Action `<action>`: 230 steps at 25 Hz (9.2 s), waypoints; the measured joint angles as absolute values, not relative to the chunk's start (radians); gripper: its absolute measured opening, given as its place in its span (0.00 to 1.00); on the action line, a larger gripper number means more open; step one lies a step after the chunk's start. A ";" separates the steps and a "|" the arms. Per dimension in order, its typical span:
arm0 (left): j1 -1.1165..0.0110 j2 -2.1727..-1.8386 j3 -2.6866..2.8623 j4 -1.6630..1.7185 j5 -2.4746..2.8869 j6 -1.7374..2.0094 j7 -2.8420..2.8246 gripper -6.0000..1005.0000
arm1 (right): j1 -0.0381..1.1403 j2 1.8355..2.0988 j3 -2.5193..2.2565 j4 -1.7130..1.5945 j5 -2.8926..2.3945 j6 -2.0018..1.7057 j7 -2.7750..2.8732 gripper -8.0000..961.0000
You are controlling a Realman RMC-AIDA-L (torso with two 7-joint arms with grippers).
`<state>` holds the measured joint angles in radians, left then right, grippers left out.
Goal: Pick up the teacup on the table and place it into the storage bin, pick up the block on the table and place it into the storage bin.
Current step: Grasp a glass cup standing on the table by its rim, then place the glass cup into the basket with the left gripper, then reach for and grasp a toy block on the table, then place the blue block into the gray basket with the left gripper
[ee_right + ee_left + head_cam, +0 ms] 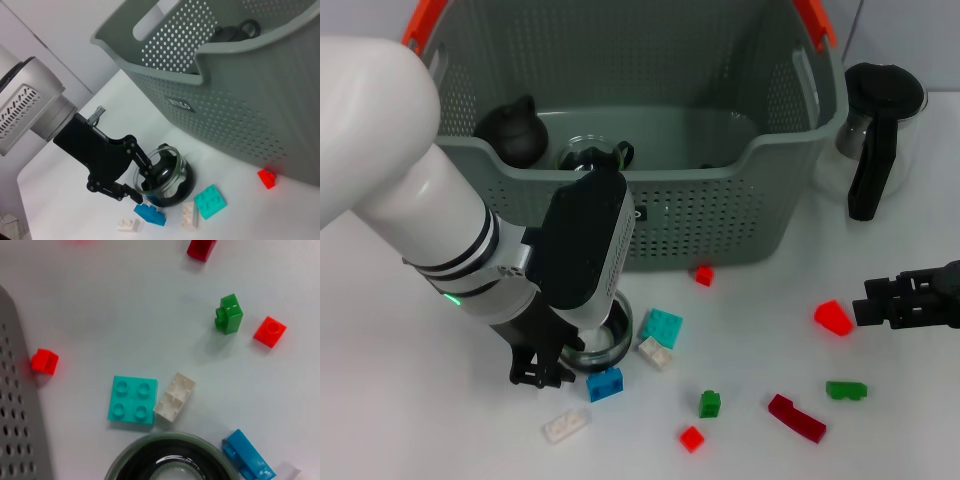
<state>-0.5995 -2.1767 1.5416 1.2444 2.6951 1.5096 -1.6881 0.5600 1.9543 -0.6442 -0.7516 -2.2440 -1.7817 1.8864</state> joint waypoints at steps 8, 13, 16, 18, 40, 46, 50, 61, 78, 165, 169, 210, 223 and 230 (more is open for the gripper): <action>-0.600 -2.177 1.542 1.252 2.690 1.488 -1.695 0.24 | 0.557 1.954 -0.644 -0.752 -2.243 -1.781 1.886 0.71; -0.600 -2.177 1.534 1.264 2.674 1.492 -1.712 0.13 | 0.554 1.953 -0.639 -0.752 -2.243 -1.779 1.881 0.71; -0.606 -2.176 1.518 1.288 2.637 1.514 -1.755 0.07 | 0.554 1.952 -0.634 -0.752 -2.243 -1.779 1.879 0.71; -0.612 -2.174 1.492 1.312 2.598 1.557 -1.781 0.05 | 0.554 1.950 -0.634 -0.752 -2.243 -1.781 1.878 0.71; -1.050 -1.997 0.982 1.062 2.345 1.453 -2.248 0.05 | 0.562 1.939 -0.623 -0.761 -2.246 -1.783 1.878 0.71; -1.136 -2.004 1.002 0.864 2.515 1.231 -2.256 0.05 | 0.566 1.937 -0.629 -0.762 -2.246 -1.780 1.878 0.71; -1.160 -2.039 1.054 0.769 2.638 1.084 -2.275 0.05 | 0.566 1.937 -0.630 -0.762 -2.246 -1.779 1.877 0.71; -1.178 -2.142 1.092 0.677 2.855 0.826 -2.347 0.05 | 0.566 1.941 -0.630 -0.757 -2.246 -1.770 1.872 0.71; -1.145 -2.166 1.197 0.576 2.858 0.707 -2.351 0.05 | 0.570 1.947 -0.632 -0.753 -2.246 -1.764 1.861 0.71; -0.601 -2.178 1.565 1.265 2.570 1.514 -2.084 0.63 | 0.560 1.956 -0.651 -0.739 -2.247 -1.825 1.775 0.72; -0.597 -2.178 1.607 1.240 2.602 1.476 -2.100 0.62 | 0.559 1.956 -0.650 -0.739 -2.247 -1.823 1.776 0.71; -0.775 -2.156 1.077 1.495 1.985 1.938 -2.345 0.16 | 0.555 1.957 -0.646 -0.738 -2.240 -1.808 1.794 0.71; -0.903 -2.021 0.968 1.066 2.136 1.263 -2.228 0.16 | 0.568 1.963 -0.653 -0.743 -2.241 -1.804 1.783 0.71; -0.900 -2.036 0.977 1.065 2.205 1.223 -2.235 0.32 | 0.569 1.963 -0.655 -0.745 -2.245 -1.805 1.779 0.71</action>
<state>-0.9003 -2.0359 0.9771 1.0648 2.2055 1.2232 -2.2351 0.5686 1.9635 -0.6546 -0.7449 -2.2449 -1.8047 1.7786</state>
